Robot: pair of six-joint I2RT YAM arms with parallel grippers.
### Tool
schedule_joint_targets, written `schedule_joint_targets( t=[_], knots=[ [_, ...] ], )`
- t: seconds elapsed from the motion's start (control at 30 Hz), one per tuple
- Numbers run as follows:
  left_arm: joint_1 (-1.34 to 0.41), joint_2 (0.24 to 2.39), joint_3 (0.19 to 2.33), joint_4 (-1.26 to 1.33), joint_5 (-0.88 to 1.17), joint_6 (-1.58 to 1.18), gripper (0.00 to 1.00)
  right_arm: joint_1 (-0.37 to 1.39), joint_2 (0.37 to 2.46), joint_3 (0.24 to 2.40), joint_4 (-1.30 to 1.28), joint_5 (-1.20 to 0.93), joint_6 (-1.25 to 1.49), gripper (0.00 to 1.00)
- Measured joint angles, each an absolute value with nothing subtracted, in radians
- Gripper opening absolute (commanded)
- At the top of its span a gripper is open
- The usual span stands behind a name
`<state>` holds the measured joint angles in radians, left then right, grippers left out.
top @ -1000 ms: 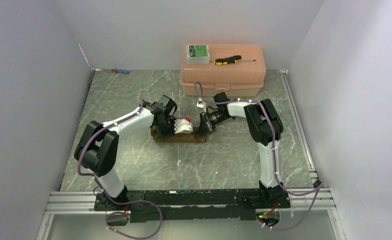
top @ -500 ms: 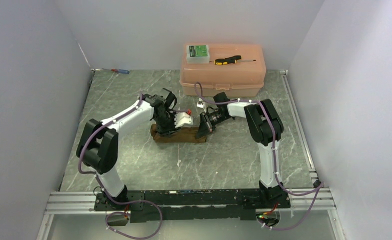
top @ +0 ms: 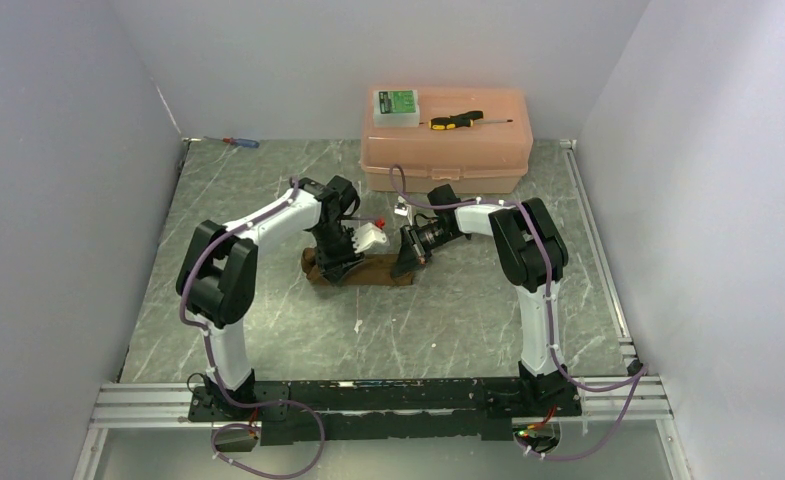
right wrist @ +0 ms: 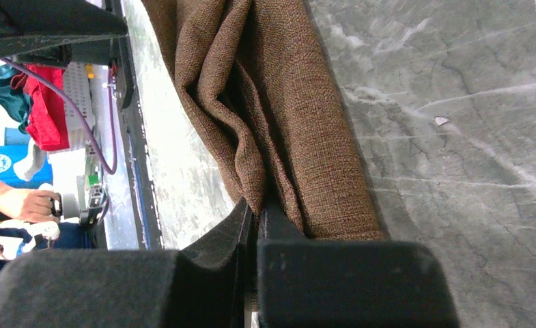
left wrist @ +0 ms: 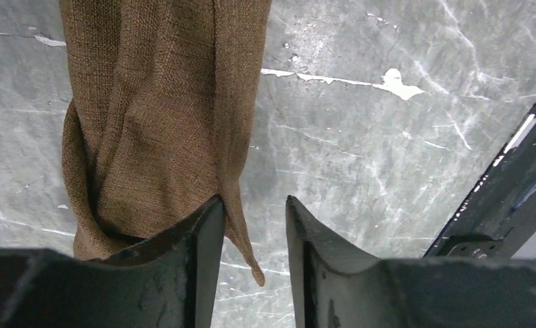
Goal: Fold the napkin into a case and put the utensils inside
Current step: Fold the 2/3-rectangle-folded napkin at the center of the board.
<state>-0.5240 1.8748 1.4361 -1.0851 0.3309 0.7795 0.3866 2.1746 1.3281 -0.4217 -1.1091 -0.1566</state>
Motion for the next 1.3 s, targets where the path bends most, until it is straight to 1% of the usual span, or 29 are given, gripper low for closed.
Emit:
schedule_joint_targets(
  t=[0.03,0.1,0.13,0.17,0.2,0.27,0.3,0.33,0.37,0.43,0.47,0.73,0.9,1.1,1.3],
  knots=[
    [-0.524,1.875,1.431,-1.077,0.328,0.776,0.32,0.387,2.175,1.328,-0.421,-1.109,-0.156,0.0],
    [-0.524,1.874,1.415,-1.055,0.311,0.77,0.21,0.387,2.175,1.328,-0.421,-1.109,-0.157,0.0],
    [-0.524,1.874,1.405,-1.04,0.302,0.766,0.17,0.387,2.175,1.328,-0.421,-1.109,-0.156,0.0],
    [-0.524,1.874,1.394,-1.025,0.291,0.764,0.16,0.387,2.174,1.328,-0.421,-1.109,-0.157,0.0],
    [-0.524,1.874,1.385,-1.011,0.282,0.766,0.17,0.387,2.174,1.327,-0.421,-1.109,-0.157,0.0],
    [-0.525,1.874,1.371,-0.984,0.262,0.767,0.27,0.387,2.173,1.326,-0.42,-1.109,-0.157,0.0],
    [-0.525,1.874,1.365,-0.97,0.253,0.769,0.29,0.387,2.172,1.326,-0.42,-1.109,-0.156,0.0],
    [-0.526,1.875,1.358,-0.954,0.241,0.77,0.28,0.387,2.171,1.325,-0.419,-1.108,-0.157,0.0],
    [-0.527,1.874,1.352,-0.942,0.233,0.772,0.24,0.387,2.17,1.324,-0.419,-1.108,-0.156,0.0],
    [-0.53,1.874,1.34,-0.921,0.215,0.774,0.05,0.387,2.165,1.32,-0.417,-1.105,-0.156,0.0],
    [-0.532,1.874,1.337,-0.916,0.211,0.772,0.03,0.387,2.162,1.318,-0.417,-1.103,-0.156,0.0],
    [-0.537,1.859,1.338,-0.906,0.204,0.769,0.03,0.387,2.157,1.309,-0.416,-1.1,-0.155,0.0],
    [-0.537,1.849,1.359,-0.904,0.204,0.762,0.03,0.387,2.143,1.292,-0.408,-1.095,-0.148,0.03],
    [-0.517,1.848,1.359,-0.883,0.201,0.76,0.03,0.387,2.119,1.268,-0.394,-1.09,-0.141,0.04],
    [-0.477,1.906,1.382,-0.849,0.207,0.746,0.03,0.387,2.102,1.26,-0.39,-1.091,-0.136,0.03]
  ],
)
